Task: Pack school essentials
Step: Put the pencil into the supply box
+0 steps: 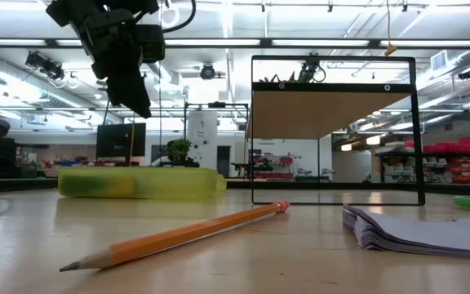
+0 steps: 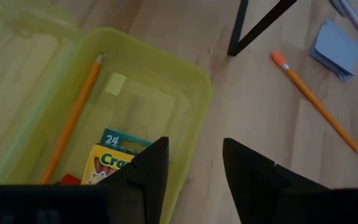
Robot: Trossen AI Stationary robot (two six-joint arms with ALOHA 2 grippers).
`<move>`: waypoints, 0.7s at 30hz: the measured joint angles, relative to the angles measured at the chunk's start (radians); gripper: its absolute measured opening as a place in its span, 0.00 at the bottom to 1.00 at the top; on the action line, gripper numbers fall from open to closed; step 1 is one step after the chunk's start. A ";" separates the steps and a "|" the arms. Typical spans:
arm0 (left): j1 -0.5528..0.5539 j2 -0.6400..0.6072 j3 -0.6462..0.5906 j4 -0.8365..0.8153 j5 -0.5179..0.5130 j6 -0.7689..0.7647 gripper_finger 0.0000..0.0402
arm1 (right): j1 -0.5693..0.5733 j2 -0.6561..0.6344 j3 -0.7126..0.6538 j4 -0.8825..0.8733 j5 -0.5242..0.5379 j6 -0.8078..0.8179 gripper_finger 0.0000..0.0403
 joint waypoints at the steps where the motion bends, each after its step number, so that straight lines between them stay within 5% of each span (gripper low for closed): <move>1: 0.000 0.000 0.000 -0.002 0.000 0.000 0.39 | 0.000 0.001 0.000 -0.001 0.000 0.000 0.18; 10: -0.012 0.000 0.000 -0.004 0.000 -0.027 0.42 | 0.000 0.005 0.000 0.001 0.000 0.008 0.18; 21: -0.227 0.153 0.134 -0.069 -0.062 -0.028 0.42 | 0.000 0.004 0.000 0.000 0.000 0.013 0.18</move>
